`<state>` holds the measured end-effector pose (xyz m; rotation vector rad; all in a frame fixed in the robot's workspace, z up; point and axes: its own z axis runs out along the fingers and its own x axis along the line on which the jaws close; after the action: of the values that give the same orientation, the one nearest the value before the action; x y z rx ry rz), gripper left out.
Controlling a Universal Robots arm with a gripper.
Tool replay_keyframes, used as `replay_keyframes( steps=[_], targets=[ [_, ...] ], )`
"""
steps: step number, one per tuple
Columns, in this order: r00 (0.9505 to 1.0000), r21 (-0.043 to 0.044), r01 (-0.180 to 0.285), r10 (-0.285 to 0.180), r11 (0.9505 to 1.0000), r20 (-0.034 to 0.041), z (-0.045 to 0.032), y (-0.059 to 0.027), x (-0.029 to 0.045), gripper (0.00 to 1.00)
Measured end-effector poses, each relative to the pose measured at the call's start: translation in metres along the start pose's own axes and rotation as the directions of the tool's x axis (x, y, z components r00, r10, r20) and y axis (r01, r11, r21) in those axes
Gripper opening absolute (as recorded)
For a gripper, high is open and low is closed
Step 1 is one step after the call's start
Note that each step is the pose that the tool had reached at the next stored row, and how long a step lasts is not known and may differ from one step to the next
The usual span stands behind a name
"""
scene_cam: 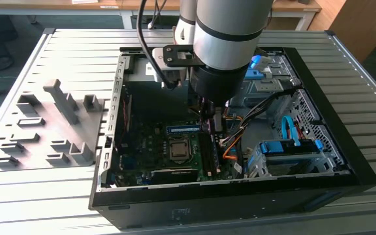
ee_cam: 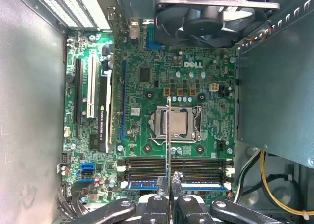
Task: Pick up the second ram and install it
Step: 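Insert the second ram into the second slot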
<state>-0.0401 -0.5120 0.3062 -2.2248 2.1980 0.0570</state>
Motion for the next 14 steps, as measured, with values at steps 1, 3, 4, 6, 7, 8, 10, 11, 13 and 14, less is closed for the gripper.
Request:
replay_keyframes(
  steps=[1, 3, 4, 6, 7, 8, 10, 11, 13, 14],
  targets=[
    [1.0, 0.0001, -0.004, 0.004, 1.0, 0.0, 0.0, 0.0, 0.0, 0.14],
    [0.9999, 0.0004, -0.013, 0.013, 0.9999, 0.0002, 0.0, 0.0, 0.0, 0.14],
    [0.9998, 0.0006, -0.018, 0.018, 0.9998, 0.0003, 0.0, 0.0, 0.0, 0.14],
    [0.9996, 0.001, -0.03, 0.03, 0.9996, 0.0005, 0.0, 0.0, 0.0, 0.14],
    [0.9993, 0.0013, -0.037, 0.037, 0.9993, 0.0006, 0.0, 0.0, 0.0, 0.14],
    [0.999, 0.0015, -0.045, 0.045, 0.999, 0.0007, 0.0, 0.0, 0.0, 0.14],
    [0.9981, 0.0021, -0.061, 0.061, 0.9981, 0.001, 0.0001, 0.0, 0.0, 0.14],
    [0.9976, 0.0024, -0.069, 0.069, 0.9976, 0.0011, 0.0001, 0.0, 0.0, 0.14],
    [0.9962, 0.003, -0.087, 0.087, 0.9962, 0.0015, 0.0002, 0.0, 0.0, 0.14],
    [0.9952, 0.0034, -0.097, 0.097, 0.9952, 0.0017, 0.0002, 0.0, 0.0, 0.14]
  ],
)
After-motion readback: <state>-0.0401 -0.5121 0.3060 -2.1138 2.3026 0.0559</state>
